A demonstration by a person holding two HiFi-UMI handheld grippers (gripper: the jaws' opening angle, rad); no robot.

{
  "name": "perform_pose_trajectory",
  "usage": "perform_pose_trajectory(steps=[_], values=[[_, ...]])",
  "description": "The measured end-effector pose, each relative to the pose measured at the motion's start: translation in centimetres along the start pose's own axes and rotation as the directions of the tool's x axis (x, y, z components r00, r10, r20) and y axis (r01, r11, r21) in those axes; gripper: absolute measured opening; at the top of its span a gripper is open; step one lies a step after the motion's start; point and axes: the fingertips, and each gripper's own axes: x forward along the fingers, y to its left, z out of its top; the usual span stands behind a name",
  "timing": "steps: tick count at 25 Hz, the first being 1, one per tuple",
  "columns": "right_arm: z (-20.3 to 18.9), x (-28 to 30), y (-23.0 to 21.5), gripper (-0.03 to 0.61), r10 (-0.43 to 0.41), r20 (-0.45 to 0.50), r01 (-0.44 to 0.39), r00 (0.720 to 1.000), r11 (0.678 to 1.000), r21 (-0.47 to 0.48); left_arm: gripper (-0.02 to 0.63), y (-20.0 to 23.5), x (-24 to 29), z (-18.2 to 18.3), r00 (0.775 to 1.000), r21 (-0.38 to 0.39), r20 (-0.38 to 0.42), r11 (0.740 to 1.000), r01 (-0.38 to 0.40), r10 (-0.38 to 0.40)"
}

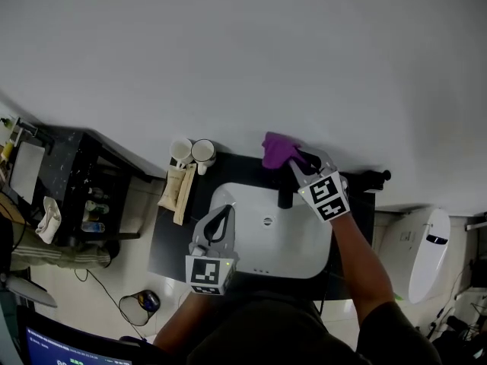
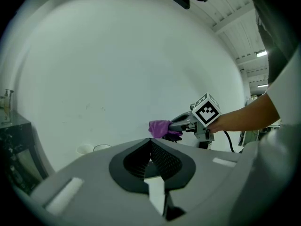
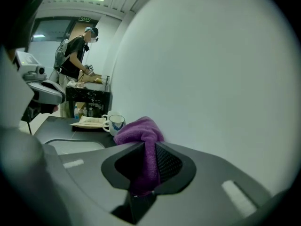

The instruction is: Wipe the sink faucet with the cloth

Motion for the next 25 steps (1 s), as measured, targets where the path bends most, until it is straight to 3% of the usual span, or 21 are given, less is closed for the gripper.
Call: perform_pose_trajectory(steps=[15, 25], values=[[-0.4, -1.3, 3.0, 0.057, 0.166, -0.13, -0.179, 0.977, 0.979, -0.093, 0.017, -0.9, 0.1, 0.4, 1.0, 0.003, 0.008, 1.0, 0.013, -0.013], [-1.3, -4.5, 6.5, 0.057, 0.202, -0.133, -0.216, 0.97, 0.972, -0.095, 0.017, -2.2, -0.9, 1.0, 0.999, 0.013, 0.033, 1.0, 0.026, -0.027]])
